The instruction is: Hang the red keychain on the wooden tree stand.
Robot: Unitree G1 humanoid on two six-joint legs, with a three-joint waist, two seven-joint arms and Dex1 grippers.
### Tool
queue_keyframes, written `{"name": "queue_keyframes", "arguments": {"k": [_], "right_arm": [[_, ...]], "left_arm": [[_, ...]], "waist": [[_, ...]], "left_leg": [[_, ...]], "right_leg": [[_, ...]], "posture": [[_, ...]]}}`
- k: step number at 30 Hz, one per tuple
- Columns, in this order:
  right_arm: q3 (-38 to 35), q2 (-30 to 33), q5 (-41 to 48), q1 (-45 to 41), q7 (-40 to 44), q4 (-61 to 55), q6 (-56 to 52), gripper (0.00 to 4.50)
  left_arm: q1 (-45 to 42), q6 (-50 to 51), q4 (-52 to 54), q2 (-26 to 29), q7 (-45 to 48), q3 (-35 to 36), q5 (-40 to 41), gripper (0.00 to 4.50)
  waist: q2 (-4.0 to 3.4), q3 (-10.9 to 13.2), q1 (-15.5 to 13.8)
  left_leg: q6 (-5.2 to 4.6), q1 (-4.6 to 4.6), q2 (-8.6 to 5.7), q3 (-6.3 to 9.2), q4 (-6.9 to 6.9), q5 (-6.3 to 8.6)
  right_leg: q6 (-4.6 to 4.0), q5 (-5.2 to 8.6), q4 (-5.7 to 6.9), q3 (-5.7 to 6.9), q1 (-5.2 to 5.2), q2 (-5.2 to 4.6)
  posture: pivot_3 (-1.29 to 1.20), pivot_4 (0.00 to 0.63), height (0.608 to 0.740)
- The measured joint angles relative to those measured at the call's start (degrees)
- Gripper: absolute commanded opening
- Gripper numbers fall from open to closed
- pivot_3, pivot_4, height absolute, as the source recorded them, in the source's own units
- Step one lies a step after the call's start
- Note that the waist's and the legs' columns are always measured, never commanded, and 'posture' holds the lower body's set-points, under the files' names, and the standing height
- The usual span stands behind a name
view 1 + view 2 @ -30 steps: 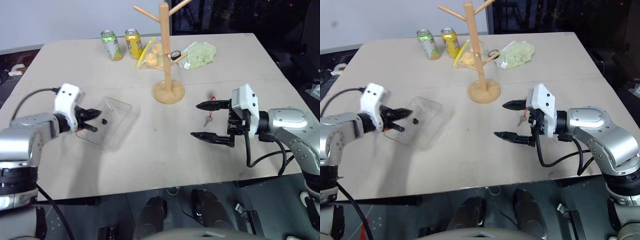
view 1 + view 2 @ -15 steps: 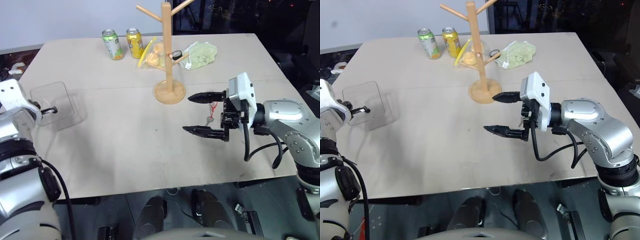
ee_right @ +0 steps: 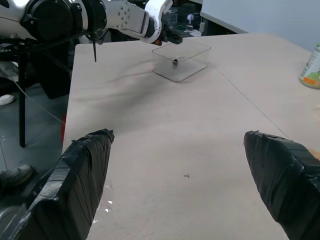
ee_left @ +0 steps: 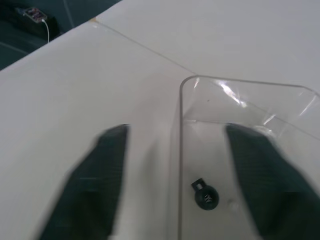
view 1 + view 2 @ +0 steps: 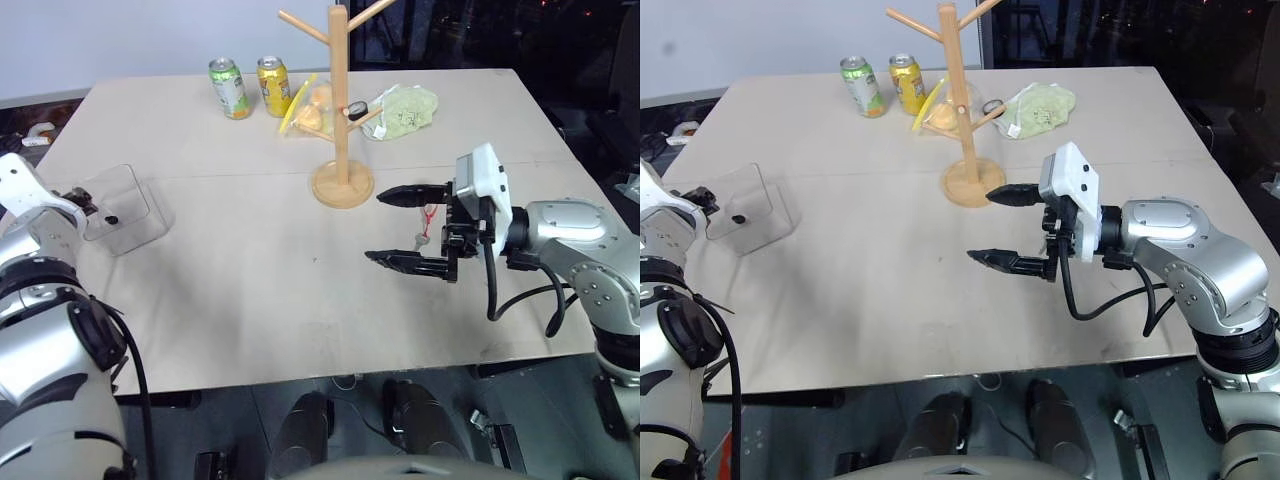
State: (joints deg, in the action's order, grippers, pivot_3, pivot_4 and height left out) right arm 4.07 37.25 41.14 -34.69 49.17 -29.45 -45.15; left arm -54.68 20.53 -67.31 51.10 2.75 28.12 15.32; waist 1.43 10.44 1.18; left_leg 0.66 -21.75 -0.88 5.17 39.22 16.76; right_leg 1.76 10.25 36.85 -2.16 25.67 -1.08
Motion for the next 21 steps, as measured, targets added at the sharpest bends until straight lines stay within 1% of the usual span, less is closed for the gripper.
{"name": "queue_keyframes", "arguments": {"k": [1,5,8,9,11,13,14,15,17,19,20,21], "right_arm": [[0.0,0.0,0.0,0.0,-0.19,0.0,0.0,4.5],[-0.08,0.01,0.08,0.03,-0.85,-0.01,-0.02,4.5],[-0.65,0.21,0.58,0.34,-1.23,-0.36,-0.55,4.5],[-0.95,0.64,0.95,0.78,-1.58,-0.68,-0.92,4.5],[-2.47,0.73,1.82,2.04,-2.57,-1.06,-1.65,4.5],[-4.44,0.94,2.69,3.51,-4.56,-1.14,-3.07,4.5],[-5.09,0.99,2.93,4.01,-5.55,-1.14,-3.82,4.5],[-6.12,0.98,3.17,5.04,-7.61,-1.23,-5.09,4.5],[-7.49,0.09,3.8,6.21,-11.37,-1.23,-7.43,4.5],[-7.9,-2.67,4.1,6.75,-17.53,-1.54,-10.47,4.5],[-7.89,-3.09,4.14,6.86,-18.63,-1.56,-11.04,4.5],[-8.21,-4.74,4.03,7.0,-22.17,-1.89,-12.57,4.5]], "left_arm": [[-0.13,-0.02,-0.2,0.37,0.01,-0.02,-0.02,4.48],[-0.64,0.78,0.5,2.28,2.15,-0.81,-0.16,4.48],[-0.67,3.82,4.17,3.16,4.31,-1.57,-0.02,4.48],[-0.24,6.19,7.22,3.6,5.82,-2.01,0.06,4.48],[2.27,9.57,14.83,4.23,10.51,-4.19,0.35,4.48],[7.35,12.74,26.67,5.4,18.96,-7.72,1.14,4.48],[9.46,13.69,30.8,5.83,22.12,-8.91,1.81,4.48],[13.18,15.05,38.89,6.66,27.53,-11.22,3.12,4.48],[17.76,16.21,48.77,7.31,34.35,-14.19,5.1,4.48],[21.75,17.83,60.02,6.72,41.15,-17.53,8.29,4.48],[22.11,18.09,61.99,6.3,42.33,-18.15,9.23,4.48],[23.06,18.47,65.17,5.69,44.51,-18.43,10.66,4.48]], "waist": [[0.0,0.0,0.01],[0.01,0.0,0.01],[0.02,-0.01,-0.03],[0.03,-0.02,-0.07],[0.04,-0.02,-0.09],[0.04,-0.02,-0.03],[0.04,-0.02,-0.02],[0.03,-0.02,-0.03],[0.03,-0.02,-0.08],[0.01,-0.01,-0.04],[-0.01,0.0,-0.04],[0.0,0.0,0.17]], "left_leg": [[0.0,0.0,0.0,0.0,0.0,0.0],[0.0,0.0,0.0,0.0,0.0,0.0],[0.0,-0.01,0.0,0.01,0.0,0.0],[0.0,-0.01,0.0,0.01,0.0,0.0],[0.0,-0.02,0.0,0.0,0.0,0.0],[0.0,-0.02,0.0,-0.03,0.0,0.0],[0.0,-0.02,0.01,-0.04,0.0,0.0],[0.01,-0.01,0.04,-0.06,-0.01,0.0],[0.0,0.02,0.05,-0.09,-0.02,0.0],[0.01,0.04,0.1,-0.11,-0.01,-0.01],[0.0,0.04,0.1,-0.12,-0.01,-0.01],[0.0,0.07,0.15,-0.13,-0.01,-0.01]], "right_leg": [[0.0,0.0,0.0,0.0,0.0,0.01],[0.0,0.0,0.01,0.0,0.0,0.01],[0.0,0.0,0.02,0.0,0.0,0.01],[0.0,0.0,0.02,0.0,0.0,0.01],[0.0,0.0,0.01,-0.01,-0.01,0.01],[0.0,0.0,0.02,-0.06,-0.01,-0.01],[-0.01,0.01,0.02,-0.08,-0.01,-0.01],[-0.02,0.01,0.02,-0.11,-0.01,-0.02],[-0.02,0.02,0.01,-0.14,-0.01,-0.02],[-0.01,0.02,0.02,-0.16,-0.01,0.08],[0.0,0.03,0.02,-0.16,-0.01,0.1],[0.0,0.02,0.02,-0.17,-0.01,0.16]], "posture": [[0.0,0.15,0.74],[0.0,0.15,0.74],[0.0,0.15,0.74],[0.0,0.15,0.74],[0.0,0.15,0.74],[0.0,0.15,0.74],[0.0,0.15,0.74],[0.0,0.15,0.74],[0.0,0.15,0.74],[0.0,0.15,0.74],[0.0,0.15,0.74],[0.0,0.15,0.74]]}}
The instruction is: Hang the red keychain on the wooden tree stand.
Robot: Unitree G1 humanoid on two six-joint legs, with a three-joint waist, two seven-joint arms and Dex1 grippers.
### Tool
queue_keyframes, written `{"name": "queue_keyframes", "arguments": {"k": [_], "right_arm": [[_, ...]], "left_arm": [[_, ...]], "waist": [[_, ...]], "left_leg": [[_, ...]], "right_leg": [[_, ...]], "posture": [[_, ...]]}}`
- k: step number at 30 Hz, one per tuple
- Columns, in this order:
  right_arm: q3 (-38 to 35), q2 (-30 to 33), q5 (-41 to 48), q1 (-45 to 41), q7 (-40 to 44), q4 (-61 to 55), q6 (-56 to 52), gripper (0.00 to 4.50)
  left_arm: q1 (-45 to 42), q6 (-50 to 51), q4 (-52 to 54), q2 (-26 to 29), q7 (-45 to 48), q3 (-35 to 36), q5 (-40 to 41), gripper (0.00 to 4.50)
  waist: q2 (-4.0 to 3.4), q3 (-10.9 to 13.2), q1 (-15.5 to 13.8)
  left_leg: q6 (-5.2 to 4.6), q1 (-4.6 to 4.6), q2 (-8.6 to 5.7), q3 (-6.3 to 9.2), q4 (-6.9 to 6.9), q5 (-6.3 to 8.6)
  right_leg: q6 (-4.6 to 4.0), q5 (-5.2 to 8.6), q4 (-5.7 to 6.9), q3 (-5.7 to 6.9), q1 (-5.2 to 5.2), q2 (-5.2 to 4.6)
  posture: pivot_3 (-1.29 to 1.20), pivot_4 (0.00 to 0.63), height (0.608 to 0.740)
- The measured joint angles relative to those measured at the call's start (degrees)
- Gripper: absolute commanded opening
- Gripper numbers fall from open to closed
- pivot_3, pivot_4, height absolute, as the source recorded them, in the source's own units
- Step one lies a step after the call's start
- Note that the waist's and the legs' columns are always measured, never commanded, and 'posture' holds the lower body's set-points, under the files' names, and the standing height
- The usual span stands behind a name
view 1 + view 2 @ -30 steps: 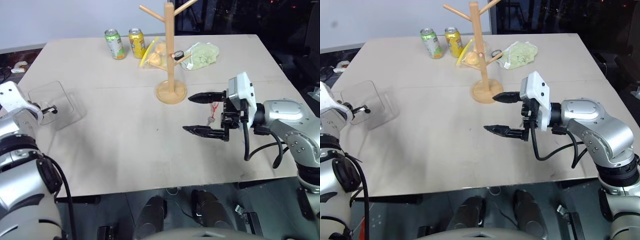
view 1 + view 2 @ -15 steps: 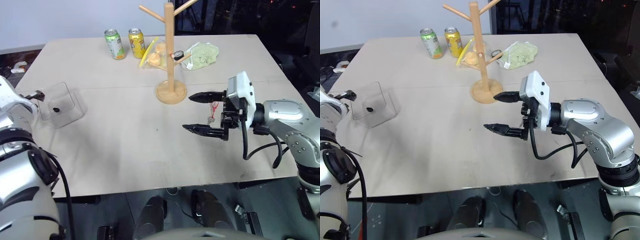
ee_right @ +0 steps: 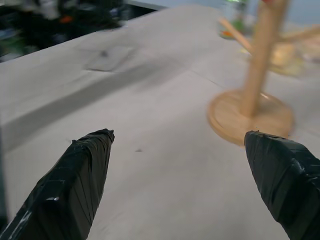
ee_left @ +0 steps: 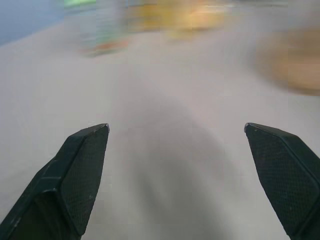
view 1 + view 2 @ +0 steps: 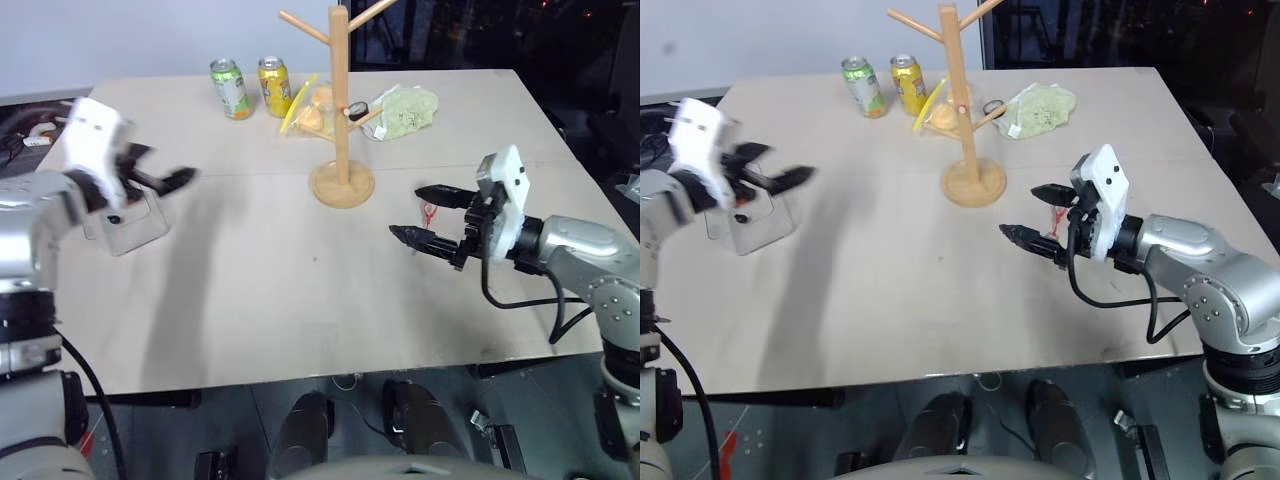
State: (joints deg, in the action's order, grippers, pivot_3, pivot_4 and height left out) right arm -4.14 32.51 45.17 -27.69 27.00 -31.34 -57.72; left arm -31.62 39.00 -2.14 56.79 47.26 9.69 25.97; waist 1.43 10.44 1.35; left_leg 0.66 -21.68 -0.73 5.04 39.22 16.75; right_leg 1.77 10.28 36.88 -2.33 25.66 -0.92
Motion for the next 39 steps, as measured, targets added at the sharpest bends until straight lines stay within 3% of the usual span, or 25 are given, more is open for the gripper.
{"name": "queue_keyframes", "arguments": {"k": [5,11,20,31,35,39], "right_arm": [[0.11,-6.97,-4.3,1.06,-13.37,0.79,-4.59,4.5],[3.3,-12.59,-14.34,1.54,-23.13,7.63,-3.26,4.5],[7.17,-17.98,-27.26,0.3,-25.39,26.15,9.05,4.5],[7.0,-22.05,-32.74,-2.24,-24.76,34.24,16.19,4.5],[6.88,-23.57,-33.73,-2.26,-24.55,34.54,16.68,3.3],[7.47,-24.86,-34.91,-2.2,-23.98,34.4,16.67,1.39]], "left_arm": [[1.23,-0.18,10.67,-3.92,8.39,-3.71,5.85,4.48],[-1.38,-5.04,11.6,-6.53,13.51,-9.97,3.34,4.48],[-4.32,-6.25,11.64,-10.23,16.28,-12.54,3.01,4.48],[-4.36,-4.93,12.7,-11.14,16.14,-12.55,3.18,4.48],[-4.69,-4.44,12.7,-11.17,16.12,-12.54,3.39,4.5],[-5.25,-3.93,12.9,-11.4,16.0,-12.54,3.47,4.5]], "waist": [[-0.01,0.01,0.76],[-0.02,0.01,1.05],[-0.05,0.02,1.22],[-0.06,0.03,1.26],[-0.06,0.03,1.29],[-0.06,0.03,1.36]], "left_leg": [[0.01,0.02,-0.02,-0.04,0.01,-0.01],[0.0,0.04,-0.04,-0.09,0.01,-0.01],[-0.01,0.04,-0.05,-0.1,-0.01,-0.01],[-0.01,0.06,-0.04,-0.1,0.0,-0.01],[-0.01,0.08,-0.03,-0.1,0.0,-0.01],[-0.01,0.08,-0.02,-0.1,0.0,-0.01]], "right_leg": [[0.0,0.0,0.09,-0.05,0.0,0.02],[0.0,0.0,0.08,-0.11,0.0,0.04],[0.0,0.0,0.06,-0.14,0.01,0.05],[0.0,-0.01,0.07,-0.16,0.0,0.07],[0.0,-0.01,0.07,-0.16,0.0,0.08],[0.0,0.0,0.08,-0.16,0.0,0.09]], "posture": [[0.0,0.15,0.74],[0.0,0.15,0.74],[0.0,0.15,0.74],[0.0,0.15,0.74],[0.0,0.15,0.74],[0.0,0.15,0.74]]}}
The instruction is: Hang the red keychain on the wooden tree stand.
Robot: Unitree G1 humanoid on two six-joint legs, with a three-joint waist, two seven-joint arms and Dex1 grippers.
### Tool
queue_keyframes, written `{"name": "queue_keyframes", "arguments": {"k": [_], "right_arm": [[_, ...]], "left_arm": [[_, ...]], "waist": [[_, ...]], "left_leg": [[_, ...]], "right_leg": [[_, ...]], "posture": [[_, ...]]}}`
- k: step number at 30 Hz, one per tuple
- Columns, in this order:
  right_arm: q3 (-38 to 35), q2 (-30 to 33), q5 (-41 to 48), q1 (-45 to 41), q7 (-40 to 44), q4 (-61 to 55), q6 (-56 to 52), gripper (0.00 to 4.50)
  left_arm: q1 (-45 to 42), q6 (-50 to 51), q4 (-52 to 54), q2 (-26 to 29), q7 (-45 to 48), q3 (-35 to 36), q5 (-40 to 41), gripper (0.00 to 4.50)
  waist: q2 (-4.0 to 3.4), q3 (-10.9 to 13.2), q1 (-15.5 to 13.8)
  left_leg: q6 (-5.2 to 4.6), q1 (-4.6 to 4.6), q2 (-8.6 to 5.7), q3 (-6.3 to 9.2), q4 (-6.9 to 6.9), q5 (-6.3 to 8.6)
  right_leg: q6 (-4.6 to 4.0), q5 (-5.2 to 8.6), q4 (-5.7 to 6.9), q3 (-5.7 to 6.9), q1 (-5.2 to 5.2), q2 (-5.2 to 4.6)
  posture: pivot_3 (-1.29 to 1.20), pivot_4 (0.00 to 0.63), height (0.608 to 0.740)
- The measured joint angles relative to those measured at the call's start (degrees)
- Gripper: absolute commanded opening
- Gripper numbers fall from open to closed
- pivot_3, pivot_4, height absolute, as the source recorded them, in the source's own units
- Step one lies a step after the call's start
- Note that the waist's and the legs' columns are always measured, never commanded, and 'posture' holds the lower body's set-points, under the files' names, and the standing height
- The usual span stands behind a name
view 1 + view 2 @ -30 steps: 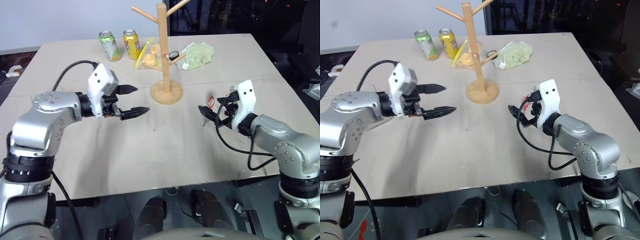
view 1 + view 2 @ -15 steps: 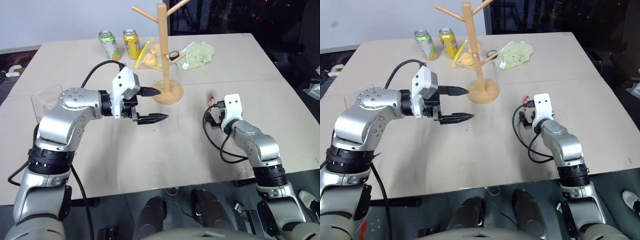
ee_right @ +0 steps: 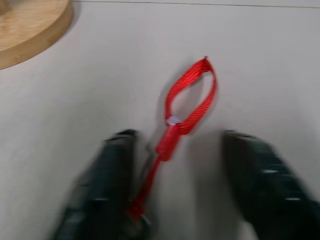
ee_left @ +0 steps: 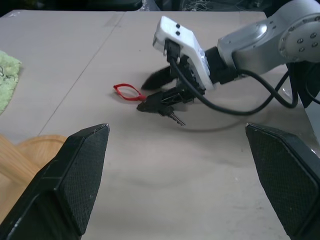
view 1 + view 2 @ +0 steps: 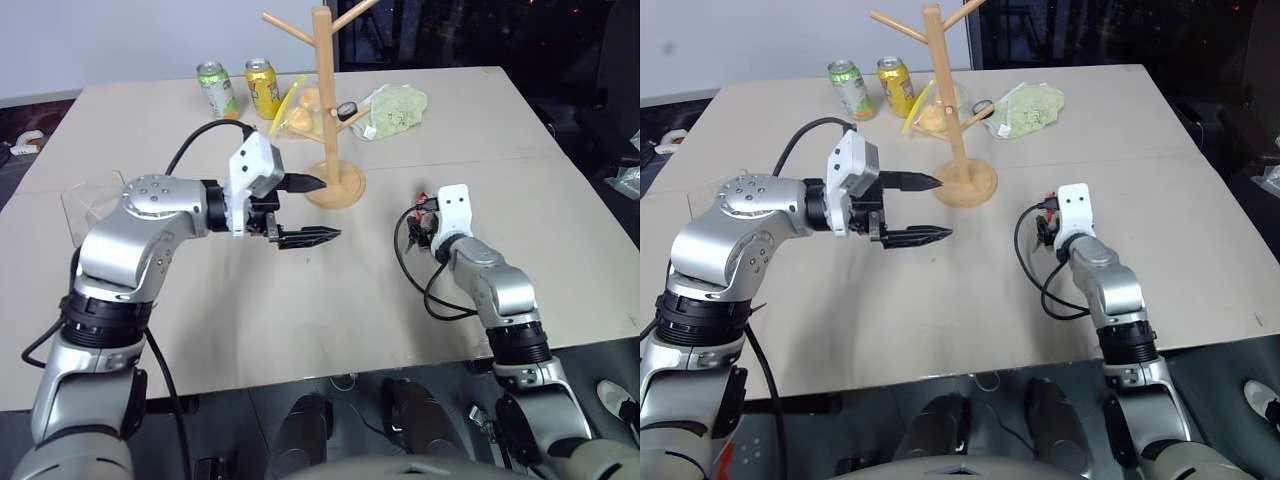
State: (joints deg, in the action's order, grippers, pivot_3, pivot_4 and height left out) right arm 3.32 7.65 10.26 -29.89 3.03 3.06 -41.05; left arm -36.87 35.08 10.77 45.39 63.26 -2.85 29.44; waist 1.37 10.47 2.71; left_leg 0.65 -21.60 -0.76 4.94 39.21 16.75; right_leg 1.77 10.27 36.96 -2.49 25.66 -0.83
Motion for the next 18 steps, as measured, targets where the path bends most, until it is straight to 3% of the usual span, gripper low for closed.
{"name": "queue_keyframes", "arguments": {"k": [2,3,12,18], "right_arm": [[0.03,-0.15,-0.41,0.24,0.38,-0.34,-0.02,0.38],[0.05,-0.16,-0.49,0.27,0.45,-0.41,-0.02,0.1],[-0.19,0.88,-0.79,2.01,2.83,-3.24,-1.13,0.1],[4.51,7.82,-1.11,7.2,13.65,-14.44,8.42,0.1]], "left_arm": [[-0.02,0.67,0.06,-0.02,0.0,0.0,0.03,4.5],[-0.02,0.82,0.06,-0.02,0.0,0.0,0.04,4.5],[-0.06,2.03,0.07,-0.01,0.02,0.14,0.1,4.5],[-0.42,3.97,-0.01,0.45,-0.85,4.31,2.75,4.5]], "waist": [[0.0,0.0,0.01],[0.0,0.0,0.02],[0.0,0.0,-0.17],[-0.08,0.05,-0.01]], "left_leg": [[0.0,0.0,0.0,0.0,0.0,0.0],[0.0,0.0,0.0,0.0,0.0,0.0],[0.0,-0.02,-0.02,0.03,-0.01,0.0],[0.0,-0.04,-0.02,0.02,-0.01,0.0]], "right_leg": [[0.0,0.0,0.0,0.0,0.0,0.0],[0.0,0.0,0.0,0.0,0.0,0.0],[-0.01,0.0,-0.02,0.01,0.0,-0.02],[0.03,0.02,-0.07,0.02,0.0,-0.03]], "posture": [[0.0,0.15,0.74],[0.0,0.15,0.74],[0.0,0.15,0.74],[0.0,0.15,0.74]]}}
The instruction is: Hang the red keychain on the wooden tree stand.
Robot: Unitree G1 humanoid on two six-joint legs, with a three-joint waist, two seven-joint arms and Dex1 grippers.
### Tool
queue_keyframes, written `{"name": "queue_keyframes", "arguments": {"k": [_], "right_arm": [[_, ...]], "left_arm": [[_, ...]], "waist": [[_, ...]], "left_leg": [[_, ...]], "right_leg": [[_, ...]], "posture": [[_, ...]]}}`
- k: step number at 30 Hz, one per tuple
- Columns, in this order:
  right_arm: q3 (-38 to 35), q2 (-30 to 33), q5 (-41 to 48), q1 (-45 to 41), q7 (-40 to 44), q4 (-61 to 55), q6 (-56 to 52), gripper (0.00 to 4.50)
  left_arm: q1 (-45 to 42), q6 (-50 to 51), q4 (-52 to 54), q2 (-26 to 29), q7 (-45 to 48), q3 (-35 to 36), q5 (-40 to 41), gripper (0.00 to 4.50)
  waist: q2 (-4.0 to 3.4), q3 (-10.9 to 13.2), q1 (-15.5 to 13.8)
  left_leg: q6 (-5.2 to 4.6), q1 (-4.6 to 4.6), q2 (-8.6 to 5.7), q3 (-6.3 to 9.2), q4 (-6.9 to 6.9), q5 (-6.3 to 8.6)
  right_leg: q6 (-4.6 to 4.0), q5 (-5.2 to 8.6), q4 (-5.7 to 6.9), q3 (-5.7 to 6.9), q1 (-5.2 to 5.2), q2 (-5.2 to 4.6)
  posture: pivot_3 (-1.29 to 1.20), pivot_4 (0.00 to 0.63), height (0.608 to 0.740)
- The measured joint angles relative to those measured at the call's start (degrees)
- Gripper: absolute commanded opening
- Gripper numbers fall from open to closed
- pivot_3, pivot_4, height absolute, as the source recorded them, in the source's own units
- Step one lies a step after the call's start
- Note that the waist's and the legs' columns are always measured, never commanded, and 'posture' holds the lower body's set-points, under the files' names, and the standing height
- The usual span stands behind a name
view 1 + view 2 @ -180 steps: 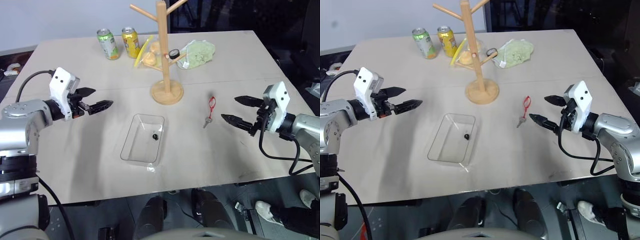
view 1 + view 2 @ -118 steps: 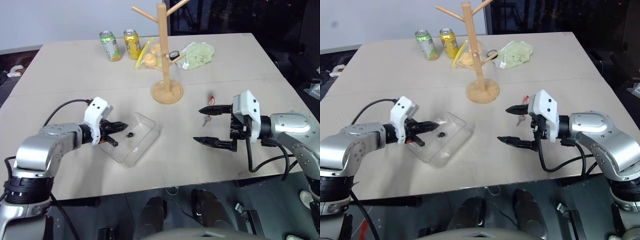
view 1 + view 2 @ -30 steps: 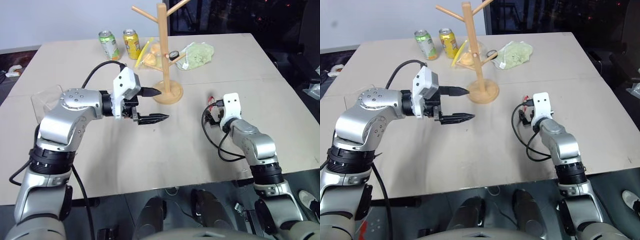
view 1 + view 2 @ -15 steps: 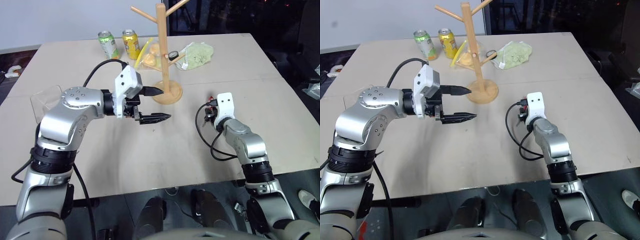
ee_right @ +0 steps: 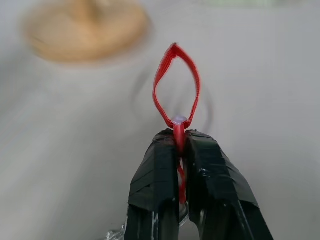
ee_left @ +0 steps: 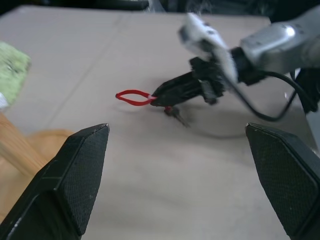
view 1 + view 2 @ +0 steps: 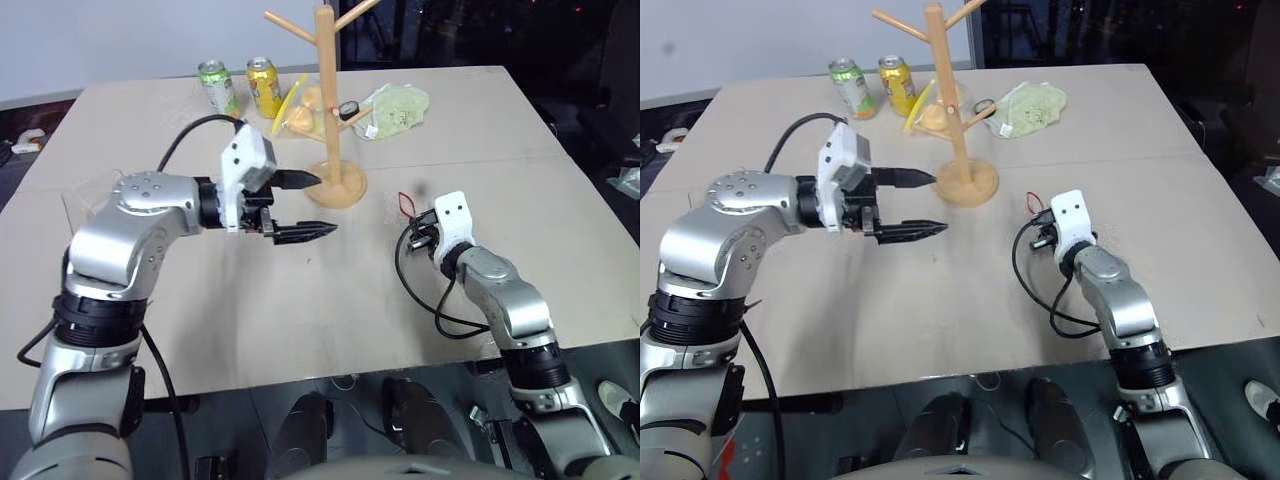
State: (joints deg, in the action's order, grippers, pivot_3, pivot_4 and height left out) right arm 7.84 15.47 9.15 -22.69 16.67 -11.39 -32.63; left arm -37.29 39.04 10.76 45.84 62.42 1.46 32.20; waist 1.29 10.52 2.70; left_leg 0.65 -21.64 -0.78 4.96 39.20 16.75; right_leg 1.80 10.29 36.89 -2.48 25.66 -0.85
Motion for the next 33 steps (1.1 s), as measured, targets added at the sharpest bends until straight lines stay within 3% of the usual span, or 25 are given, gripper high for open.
{"name": "queue_keyframes", "arguments": {"k": [9,17,23,33], "right_arm": [[2.78,0.44,-4.54,-0.4,4.63,-5.34,18.85,0.1],[3.64,-7.48,-10.5,-11.78,0.04,5.34,30.55,0.1],[4.65,-10.32,-11.65,-14.09,0.12,14.25,35.38,0.1],[3.32,-13.14,-11.64,-18.71,-0.23,21.58,33.89,0.1]], "left_arm": [[0.59,8.11,5.23,-0.11,-9.44,10.73,7.66,4.5],[1.15,9.64,6.38,-0.51,-16.78,16.33,11.1,4.5],[1.95,9.39,6.68,-0.68,-19.5,16.97,12.1,4.5],[2.53,9.22,6.81,-2.16,-21.64,16.42,12.54,4.5]], "waist": [[0.0,0.0,-0.15],[0.0,0.0,-0.17],[0.01,0.0,-0.31],[0.0,0.0,-0.15]], "left_leg": [[0.02,0.04,0.05,0.02,0.01,-0.01],[0.17,0.08,0.06,0.08,-0.01,-0.09],[0.19,0.03,-0.04,0.08,-0.01,-0.1],[0.26,0.05,-0.01,0.11,-0.04,-0.15]], "right_leg": [[0.0,0.0,0.05,0.02,-0.01,0.03],[-0.03,-0.02,0.11,0.03,0.0,0.05],[-0.05,-0.03,0.06,0.02,-0.01,-0.07],[-0.06,-0.04,0.09,0.05,0.0,-0.02]], "posture": [[0.0,0.15,0.74],[0.0,0.15,0.74],[0.0,0.15,0.74],[0.0,0.15,0.74]]}}
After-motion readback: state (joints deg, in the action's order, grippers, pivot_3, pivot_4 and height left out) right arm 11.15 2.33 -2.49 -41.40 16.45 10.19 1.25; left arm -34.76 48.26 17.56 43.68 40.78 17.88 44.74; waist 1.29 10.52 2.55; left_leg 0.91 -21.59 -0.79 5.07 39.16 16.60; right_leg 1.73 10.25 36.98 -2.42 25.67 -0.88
